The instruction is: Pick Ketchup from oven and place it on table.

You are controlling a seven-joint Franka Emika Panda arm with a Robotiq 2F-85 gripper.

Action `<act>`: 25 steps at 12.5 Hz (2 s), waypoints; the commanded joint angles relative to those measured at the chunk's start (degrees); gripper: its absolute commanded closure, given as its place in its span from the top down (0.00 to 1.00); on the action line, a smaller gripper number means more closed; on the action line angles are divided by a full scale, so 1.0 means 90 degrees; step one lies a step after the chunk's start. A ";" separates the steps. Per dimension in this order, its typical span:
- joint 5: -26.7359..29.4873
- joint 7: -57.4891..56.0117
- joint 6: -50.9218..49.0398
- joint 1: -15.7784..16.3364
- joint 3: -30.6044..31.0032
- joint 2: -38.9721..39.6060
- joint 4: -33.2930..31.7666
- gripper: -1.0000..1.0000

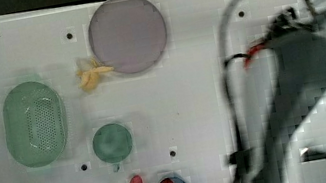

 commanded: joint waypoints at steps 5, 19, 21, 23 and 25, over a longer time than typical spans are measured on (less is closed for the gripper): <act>-0.0001 -0.0134 -0.0041 0.0666 0.1234 -0.0038 -0.1151 0.63; 0.0081 -0.0089 0.4318 0.0670 0.1368 0.1845 -0.3784 0.63; 0.0180 -0.0089 0.4694 0.0670 0.1396 0.2057 -0.3791 0.76; 0.0188 -0.0085 0.4704 0.0671 0.1413 0.2029 -0.3748 0.97; 0.0187 -0.0057 0.4619 0.0672 0.1418 0.1796 -0.3618 1.00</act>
